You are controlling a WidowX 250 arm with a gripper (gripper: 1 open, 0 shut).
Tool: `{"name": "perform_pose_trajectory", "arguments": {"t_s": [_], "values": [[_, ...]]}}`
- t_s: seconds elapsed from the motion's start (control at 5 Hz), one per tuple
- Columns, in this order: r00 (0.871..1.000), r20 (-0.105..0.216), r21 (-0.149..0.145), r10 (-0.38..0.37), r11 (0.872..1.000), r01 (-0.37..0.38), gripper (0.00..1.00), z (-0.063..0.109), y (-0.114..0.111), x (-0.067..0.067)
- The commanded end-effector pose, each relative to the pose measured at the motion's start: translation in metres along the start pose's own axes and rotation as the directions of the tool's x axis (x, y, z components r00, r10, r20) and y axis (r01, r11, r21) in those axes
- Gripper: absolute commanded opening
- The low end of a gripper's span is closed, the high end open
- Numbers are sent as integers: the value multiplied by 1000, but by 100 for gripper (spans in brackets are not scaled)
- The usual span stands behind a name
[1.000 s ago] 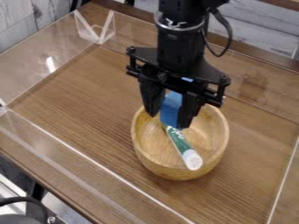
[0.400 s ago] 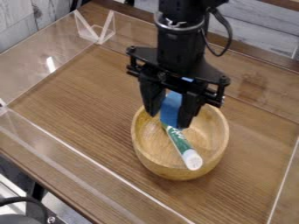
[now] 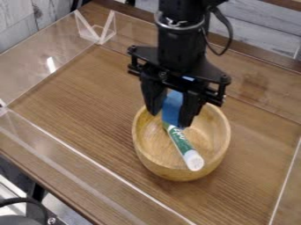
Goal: Put the blue block in the brown bowl
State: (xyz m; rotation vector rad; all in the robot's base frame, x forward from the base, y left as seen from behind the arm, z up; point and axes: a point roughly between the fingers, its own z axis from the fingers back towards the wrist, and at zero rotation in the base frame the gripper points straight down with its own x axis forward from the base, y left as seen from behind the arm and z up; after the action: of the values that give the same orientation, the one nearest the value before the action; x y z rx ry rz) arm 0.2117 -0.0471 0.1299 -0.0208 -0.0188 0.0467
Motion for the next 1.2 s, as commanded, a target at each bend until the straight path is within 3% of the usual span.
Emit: {"name": "perform_pose_trajectory", "arguments": {"t_s": [0.0, 1.0], "values": [[998, 55, -13, 8, 1000, -7, 0, 11, 2, 4], [998, 60, -13, 17, 1000, -17, 0, 8, 7, 4]]}}
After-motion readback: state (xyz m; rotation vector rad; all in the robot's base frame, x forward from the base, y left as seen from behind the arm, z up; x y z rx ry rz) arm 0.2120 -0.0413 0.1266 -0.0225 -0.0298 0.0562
